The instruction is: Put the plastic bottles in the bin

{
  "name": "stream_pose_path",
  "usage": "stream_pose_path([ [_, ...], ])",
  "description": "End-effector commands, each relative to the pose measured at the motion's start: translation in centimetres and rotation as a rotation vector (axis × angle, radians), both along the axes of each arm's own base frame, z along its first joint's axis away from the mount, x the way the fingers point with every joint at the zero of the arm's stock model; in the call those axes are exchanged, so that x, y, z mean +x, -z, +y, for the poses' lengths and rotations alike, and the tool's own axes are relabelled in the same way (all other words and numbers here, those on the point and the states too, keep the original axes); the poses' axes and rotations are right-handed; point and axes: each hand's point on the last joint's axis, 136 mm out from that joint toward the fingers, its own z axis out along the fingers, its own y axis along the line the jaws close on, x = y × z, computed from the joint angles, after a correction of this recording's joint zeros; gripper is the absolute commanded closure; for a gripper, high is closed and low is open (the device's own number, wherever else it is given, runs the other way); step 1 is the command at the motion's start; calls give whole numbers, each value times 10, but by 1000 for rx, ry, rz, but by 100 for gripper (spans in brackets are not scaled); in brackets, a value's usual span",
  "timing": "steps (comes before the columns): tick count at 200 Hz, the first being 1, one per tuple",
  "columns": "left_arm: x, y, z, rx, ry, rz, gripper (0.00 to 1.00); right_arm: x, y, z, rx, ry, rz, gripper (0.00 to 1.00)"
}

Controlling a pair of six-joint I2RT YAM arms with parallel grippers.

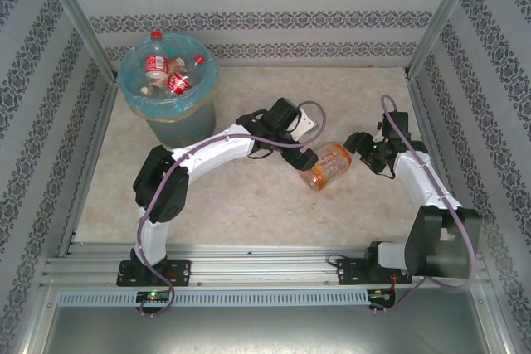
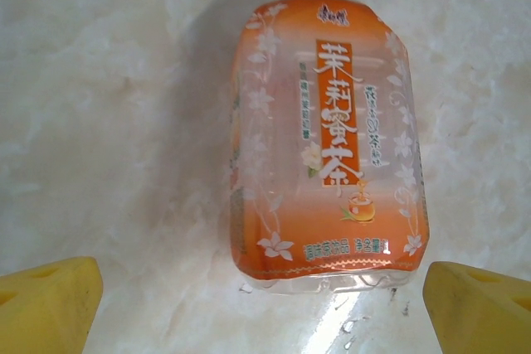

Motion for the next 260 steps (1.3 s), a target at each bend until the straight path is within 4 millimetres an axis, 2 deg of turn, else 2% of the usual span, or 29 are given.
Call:
stream_pose_path([
  [1,-12,-2,-20,-4,38,11,0,7,4,-6,10,25,-14,29],
  [32,-16,10,-35,54,50,-7,0,10,18,-7,63,46,6,28],
  [80,-24,18,-54,118,86,-41,0,22,18,-7,88,46,0,27],
  [125,-33,30,-65,174,120,-29,0,28,29,-8,120,54,14,27],
  [169,-23,45,-69,244,99,-62,0,33,34,-3,161,46,18,27],
  [224,-15,64,-72,303,91,-46,0,31,25,-3,151,32,-6,27],
  [260,-8,72,-70,330,91,-85,0,32,36,-7,146,46,11,28],
])
